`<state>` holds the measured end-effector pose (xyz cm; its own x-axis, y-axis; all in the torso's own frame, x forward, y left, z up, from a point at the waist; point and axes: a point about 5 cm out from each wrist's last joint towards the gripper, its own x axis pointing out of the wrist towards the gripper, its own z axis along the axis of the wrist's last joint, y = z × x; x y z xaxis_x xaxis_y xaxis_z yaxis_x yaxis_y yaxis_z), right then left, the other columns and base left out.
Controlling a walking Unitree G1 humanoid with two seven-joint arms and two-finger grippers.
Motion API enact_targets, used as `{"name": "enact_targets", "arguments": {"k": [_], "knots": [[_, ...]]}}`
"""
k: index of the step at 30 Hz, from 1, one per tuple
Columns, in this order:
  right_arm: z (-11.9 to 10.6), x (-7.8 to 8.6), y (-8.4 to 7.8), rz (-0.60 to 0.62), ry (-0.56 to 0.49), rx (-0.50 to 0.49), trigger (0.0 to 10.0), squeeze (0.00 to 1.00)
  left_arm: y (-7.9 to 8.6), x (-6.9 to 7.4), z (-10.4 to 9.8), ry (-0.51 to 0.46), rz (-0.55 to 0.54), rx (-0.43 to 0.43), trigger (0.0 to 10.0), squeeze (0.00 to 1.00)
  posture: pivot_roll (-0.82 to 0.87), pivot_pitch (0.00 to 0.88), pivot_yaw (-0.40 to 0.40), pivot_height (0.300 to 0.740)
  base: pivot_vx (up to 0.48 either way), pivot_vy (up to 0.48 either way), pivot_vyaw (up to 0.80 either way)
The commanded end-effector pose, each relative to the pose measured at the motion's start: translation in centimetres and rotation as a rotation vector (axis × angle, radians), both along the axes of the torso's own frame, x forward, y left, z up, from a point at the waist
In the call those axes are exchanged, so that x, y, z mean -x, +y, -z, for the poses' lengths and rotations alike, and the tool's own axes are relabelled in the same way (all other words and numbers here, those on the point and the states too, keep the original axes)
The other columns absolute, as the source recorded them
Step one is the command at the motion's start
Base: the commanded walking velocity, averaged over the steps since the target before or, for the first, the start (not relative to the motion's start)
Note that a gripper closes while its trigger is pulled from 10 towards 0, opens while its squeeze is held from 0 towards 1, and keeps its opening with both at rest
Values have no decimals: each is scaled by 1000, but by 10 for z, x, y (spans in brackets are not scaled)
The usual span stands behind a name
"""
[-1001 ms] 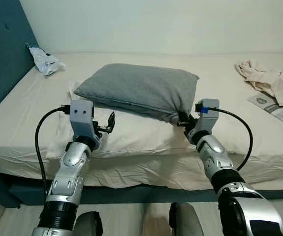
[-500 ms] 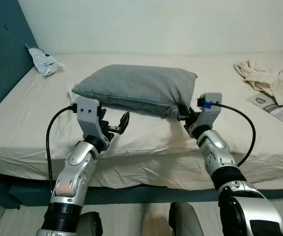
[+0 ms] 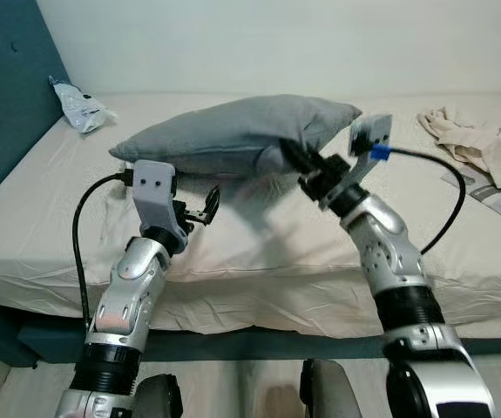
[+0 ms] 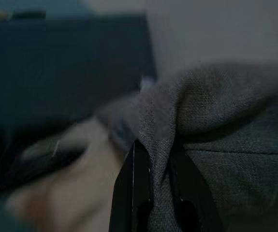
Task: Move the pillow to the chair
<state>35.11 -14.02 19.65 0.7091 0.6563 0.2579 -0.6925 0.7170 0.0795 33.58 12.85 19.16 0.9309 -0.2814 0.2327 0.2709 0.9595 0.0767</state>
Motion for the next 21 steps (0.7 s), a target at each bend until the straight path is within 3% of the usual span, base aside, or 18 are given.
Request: {"name": "enact_targets", "arguments": {"k": [1, 3, 4, 8, 9, 10, 12, 13, 16, 21], "knots": [[-5, 7, 9, -82, -7, -7, 0, 0, -5, 0, -1, -44, 32, -111, 10000, 1000, 4, 86, 19, 553, 0, 0, 0], [0, 14, 10, -113, 26, -21, 0, 0, -13, 0, -2, -105, 62, -238, 10000, 1000, 1, 89, 23, 553, 0, 0, 0], [0, 14, 10, -113, 26, -21, 0, 0, -13, 0, -2, -105, 62, -238, 10000, 1000, 1, 89, 23, 553, 0, 0, 0], [-2, 16, 10, -117, 42, -65, 0, 0, -32, 4, -1, -222, 143, -400, 10000, 1000, -2, 93, 28, 553, 0, 0, 0], [-5, 18, 11, -128, 42, -81, 0, 0, -38, 5, 0, -248, 159, -434, 10000, 267, -3, 93, 28, 553, 0, 0, 0], [-9, 19, 12, -145, 41, -99, 0, 0, -43, 6, 2, -264, 179, -459, 10000, 0, -4, 93, 27, 553, 0, 0, 0], [-12, 21, 13, -164, 39, -118, 0, 0, -50, 8, 4, -287, 203, -492, 10000, 0, -4, 93, 26, 553, 0, 0, 0], [-18, 23, 15, -205, 38, -152, 0, 0, -62, 13, 8, -335, 250, -564, 10000, 0, -5, 93, 26, 553, 0, 0, 0], [-21, 26, 17, -242, 42, -163, 0, 0, -71, 16, 11, -383, 271, -621, 10000, 0, -6, 93, 26, 553, 0, 0, 0], [-19, 35, 22, -316, 63, -133, 0, 0, -78, 13, 3, -481, 200, -647, 10000, 0, -6, 94, 24, 553, 0, 0, 0]]}}
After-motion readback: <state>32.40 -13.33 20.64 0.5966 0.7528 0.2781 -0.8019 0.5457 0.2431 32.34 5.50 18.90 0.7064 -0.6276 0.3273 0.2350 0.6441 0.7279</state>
